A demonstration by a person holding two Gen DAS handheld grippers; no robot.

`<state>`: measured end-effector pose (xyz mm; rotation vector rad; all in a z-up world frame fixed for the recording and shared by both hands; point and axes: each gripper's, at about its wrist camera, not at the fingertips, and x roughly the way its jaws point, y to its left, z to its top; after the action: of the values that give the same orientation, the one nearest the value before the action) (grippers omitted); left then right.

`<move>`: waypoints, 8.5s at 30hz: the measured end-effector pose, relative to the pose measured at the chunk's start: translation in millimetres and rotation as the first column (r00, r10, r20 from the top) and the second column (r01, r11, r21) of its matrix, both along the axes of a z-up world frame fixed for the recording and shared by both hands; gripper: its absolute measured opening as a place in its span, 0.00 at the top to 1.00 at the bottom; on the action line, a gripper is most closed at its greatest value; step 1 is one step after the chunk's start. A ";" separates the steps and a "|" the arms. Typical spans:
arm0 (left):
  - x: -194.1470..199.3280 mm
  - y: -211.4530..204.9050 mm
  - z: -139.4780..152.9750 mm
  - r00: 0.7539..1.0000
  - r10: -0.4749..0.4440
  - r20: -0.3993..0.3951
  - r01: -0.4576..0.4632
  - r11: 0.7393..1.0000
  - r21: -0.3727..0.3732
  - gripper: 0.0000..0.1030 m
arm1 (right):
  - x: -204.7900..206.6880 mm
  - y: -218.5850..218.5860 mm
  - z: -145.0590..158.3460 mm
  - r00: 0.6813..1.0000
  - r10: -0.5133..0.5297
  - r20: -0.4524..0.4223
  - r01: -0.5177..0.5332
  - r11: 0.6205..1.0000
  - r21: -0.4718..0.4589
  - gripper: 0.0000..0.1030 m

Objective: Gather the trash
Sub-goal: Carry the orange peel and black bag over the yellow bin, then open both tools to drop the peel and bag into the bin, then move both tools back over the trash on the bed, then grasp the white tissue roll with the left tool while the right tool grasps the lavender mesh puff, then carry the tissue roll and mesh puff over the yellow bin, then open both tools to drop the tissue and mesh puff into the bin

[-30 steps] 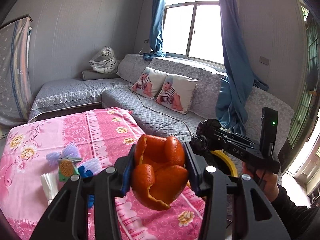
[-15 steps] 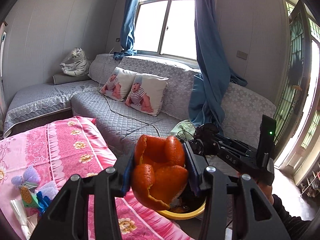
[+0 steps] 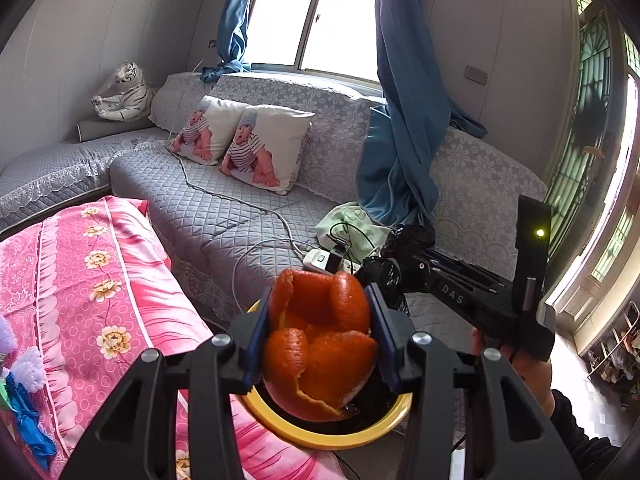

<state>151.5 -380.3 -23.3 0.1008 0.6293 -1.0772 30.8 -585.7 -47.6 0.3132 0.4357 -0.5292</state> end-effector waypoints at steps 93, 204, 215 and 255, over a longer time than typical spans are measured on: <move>96.0 393.3 -89.8 0.712 0.699 -0.056 -0.690 0.713 0.127 0.11 | 210.1 279.6 -13.0 0.645 0.761 -0.077 -0.761 0.648 0.027 0.45; 42.3 88.8 64.8 0.959 0.271 0.085 -0.273 0.962 0.012 0.79 | 89.0 11.6 70.2 0.938 0.332 0.098 -0.341 0.935 0.098 0.85; 32.8 12.5 34.1 0.988 0.146 0.045 -0.149 0.986 0.080 0.79 | 52.4 -31.3 35.8 0.975 0.213 0.059 -0.218 0.969 0.112 0.85; 39.7 -82.4 -93.8 0.992 0.068 -0.111 -0.041 0.971 0.234 0.70 | 60.7 -53.6 -99.2 0.963 0.165 -0.212 -0.113 0.965 0.237 0.83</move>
<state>191.2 -462.8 -117.1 0.2215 0.8590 -0.9585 91.5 -639.3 -146.8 0.4350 0.7402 -0.3790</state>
